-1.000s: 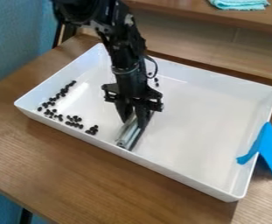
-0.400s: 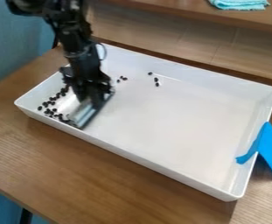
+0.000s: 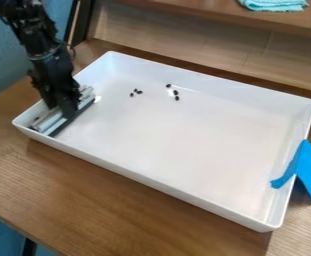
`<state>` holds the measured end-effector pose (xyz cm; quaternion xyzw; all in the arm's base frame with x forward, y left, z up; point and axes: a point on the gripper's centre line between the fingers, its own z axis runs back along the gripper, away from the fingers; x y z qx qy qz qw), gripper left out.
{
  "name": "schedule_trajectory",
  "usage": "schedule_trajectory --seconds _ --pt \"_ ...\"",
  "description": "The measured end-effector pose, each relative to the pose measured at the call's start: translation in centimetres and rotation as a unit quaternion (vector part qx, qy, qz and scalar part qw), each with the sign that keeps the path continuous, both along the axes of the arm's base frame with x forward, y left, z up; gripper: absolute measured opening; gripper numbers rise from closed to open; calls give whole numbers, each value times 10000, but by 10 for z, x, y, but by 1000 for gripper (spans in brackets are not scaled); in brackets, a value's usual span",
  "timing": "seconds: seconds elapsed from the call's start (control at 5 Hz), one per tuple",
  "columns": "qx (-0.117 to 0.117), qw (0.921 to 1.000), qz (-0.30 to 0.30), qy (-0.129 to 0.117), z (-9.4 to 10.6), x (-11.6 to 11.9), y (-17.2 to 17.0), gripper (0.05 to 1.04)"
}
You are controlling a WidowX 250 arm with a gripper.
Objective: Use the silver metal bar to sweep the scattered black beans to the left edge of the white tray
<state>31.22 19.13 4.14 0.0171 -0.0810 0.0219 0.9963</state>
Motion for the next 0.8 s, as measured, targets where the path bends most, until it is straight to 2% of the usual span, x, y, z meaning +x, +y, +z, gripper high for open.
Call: schedule_trajectory --seconds 0.2,0.4,0.6,0.8 --pt "-190 9997 -129 41 3 -6 4 375" --pt "-586 9982 44 -70 16 4 -5 375" --pt "-942 9951 271 97 25 21 -42 375" --pt "-1136 9928 283 271 39 44 -96 375"
